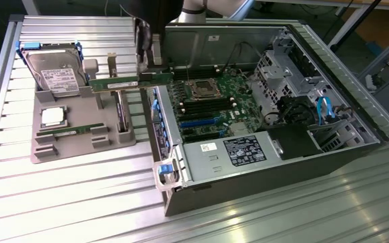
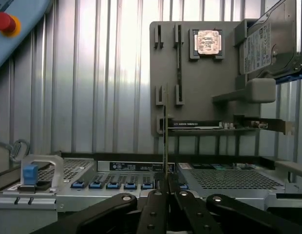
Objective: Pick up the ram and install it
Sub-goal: 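Pick up the ram and move it above insertion slot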
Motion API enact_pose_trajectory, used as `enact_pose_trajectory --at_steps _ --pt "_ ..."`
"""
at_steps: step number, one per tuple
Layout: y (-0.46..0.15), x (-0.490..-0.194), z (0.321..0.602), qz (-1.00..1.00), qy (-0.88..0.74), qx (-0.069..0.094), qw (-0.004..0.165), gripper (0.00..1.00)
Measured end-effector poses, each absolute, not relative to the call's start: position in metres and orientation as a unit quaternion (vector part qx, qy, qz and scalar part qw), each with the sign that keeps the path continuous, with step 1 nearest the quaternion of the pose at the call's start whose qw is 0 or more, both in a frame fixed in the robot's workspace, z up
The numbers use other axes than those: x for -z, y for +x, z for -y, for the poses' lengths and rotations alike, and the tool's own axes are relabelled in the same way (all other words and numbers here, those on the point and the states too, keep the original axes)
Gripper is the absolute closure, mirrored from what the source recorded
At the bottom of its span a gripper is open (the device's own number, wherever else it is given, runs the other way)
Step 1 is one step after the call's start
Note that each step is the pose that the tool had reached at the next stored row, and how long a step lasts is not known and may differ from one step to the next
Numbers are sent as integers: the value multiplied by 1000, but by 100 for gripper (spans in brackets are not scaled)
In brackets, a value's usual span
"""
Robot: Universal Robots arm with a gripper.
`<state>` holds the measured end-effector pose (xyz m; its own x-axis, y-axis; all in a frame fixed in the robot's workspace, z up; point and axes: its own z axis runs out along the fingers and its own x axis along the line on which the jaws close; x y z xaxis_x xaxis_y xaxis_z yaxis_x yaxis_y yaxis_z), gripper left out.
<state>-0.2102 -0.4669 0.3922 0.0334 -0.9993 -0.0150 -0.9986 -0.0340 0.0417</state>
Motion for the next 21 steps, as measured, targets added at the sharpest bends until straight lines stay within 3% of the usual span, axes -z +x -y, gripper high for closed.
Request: enact_pose_trajectory --at_steps 21 --pt "-108 -392 467 695 719 20 10 88"
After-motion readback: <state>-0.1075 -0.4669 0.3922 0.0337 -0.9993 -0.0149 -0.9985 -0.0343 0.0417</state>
